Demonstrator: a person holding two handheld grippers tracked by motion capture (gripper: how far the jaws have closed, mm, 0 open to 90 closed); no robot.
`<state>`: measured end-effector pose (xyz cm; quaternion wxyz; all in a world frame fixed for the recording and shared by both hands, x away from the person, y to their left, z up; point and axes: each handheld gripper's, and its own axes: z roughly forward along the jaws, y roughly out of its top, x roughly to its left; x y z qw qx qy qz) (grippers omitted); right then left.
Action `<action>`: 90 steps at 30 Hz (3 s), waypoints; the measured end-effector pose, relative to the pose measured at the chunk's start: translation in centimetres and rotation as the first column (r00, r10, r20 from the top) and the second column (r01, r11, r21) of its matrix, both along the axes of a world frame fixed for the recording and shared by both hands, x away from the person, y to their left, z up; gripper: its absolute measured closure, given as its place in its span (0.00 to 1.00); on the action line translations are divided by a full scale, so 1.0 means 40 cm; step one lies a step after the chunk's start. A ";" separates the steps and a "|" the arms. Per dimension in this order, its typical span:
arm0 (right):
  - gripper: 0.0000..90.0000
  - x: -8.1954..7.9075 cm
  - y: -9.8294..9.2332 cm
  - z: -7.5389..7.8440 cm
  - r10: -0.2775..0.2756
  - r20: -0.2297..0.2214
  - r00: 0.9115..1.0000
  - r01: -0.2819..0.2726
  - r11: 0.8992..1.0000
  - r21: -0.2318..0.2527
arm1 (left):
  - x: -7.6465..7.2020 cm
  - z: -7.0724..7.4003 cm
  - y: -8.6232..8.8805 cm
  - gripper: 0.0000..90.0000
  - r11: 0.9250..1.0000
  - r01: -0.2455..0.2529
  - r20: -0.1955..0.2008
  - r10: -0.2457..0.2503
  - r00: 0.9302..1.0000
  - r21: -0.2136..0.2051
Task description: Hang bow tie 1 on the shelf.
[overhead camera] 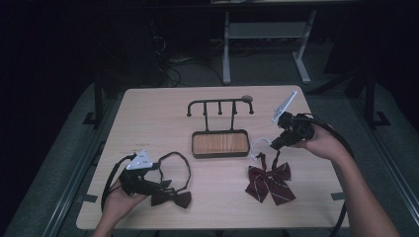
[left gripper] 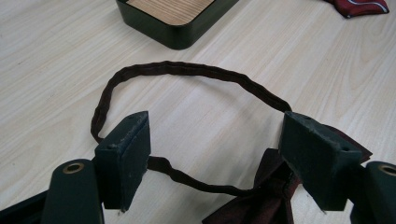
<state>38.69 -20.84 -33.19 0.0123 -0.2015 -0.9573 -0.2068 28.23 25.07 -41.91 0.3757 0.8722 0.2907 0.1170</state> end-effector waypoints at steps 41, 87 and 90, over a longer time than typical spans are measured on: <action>0.97 0.024 0.052 0.146 0.037 0.067 0.997 -0.037 0.999 -0.003 | -0.001 0.002 0.000 0.28 1.000 0.001 0.008 -0.001 1.000 0.001; 0.96 0.179 0.045 0.174 -0.086 0.029 0.996 0.086 0.996 0.014 | 0.001 0.001 0.001 0.28 1.000 0.010 0.009 -0.010 1.000 0.000; 0.96 0.186 0.043 0.170 -0.094 0.024 0.995 0.093 0.996 0.014 | 0.001 0.001 0.001 0.28 1.000 0.011 0.010 -0.011 1.000 -0.001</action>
